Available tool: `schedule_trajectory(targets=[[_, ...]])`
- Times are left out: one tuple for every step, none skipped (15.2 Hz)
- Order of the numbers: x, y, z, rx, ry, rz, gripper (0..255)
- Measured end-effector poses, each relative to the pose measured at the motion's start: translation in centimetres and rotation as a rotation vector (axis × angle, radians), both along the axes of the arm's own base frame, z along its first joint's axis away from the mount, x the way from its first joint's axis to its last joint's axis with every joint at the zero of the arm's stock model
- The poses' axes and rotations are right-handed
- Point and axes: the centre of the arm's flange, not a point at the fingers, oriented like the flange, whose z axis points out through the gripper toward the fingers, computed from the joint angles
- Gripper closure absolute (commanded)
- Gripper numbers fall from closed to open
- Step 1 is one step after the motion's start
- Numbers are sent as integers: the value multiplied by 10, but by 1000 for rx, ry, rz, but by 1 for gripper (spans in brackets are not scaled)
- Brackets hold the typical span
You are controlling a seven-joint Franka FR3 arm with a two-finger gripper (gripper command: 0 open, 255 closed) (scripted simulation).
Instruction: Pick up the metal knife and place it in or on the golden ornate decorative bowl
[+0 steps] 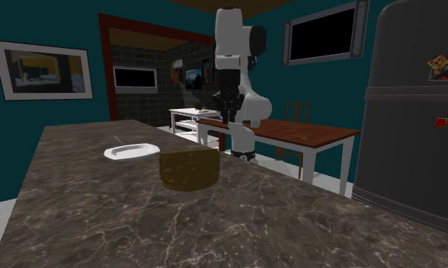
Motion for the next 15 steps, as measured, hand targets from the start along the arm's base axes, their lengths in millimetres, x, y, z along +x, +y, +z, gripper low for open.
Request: schedule_trajectory(targets=[[1, 0, 5, 0, 0, 0, 255], [1, 0, 10, 0, 0, 0, 255], [1, 1, 15, 0, 0, 0, 255], [2, 1, 19, 0, 0, 0, 255], [0, 1, 25, 0, 0, 0, 255], [1, 0, 29, 0, 0, 0, 255], [7, -2, 30, 0, 0, 0, 255], [16, -5, 32, 0, 0, 0, 255], [27, -9, 32, 1, 1, 0, 255], [39, -15, 33, 1, 1, 0, 255], [50, -18, 37, 1, 1, 0, 255], [64, -21, 38, 1, 0, 0, 255], [76, -27, 37, 1, 1, 0, 255], [86, -29, 39, 1, 1, 0, 255], [98, -35, 39, 1, 0, 0, 255]])
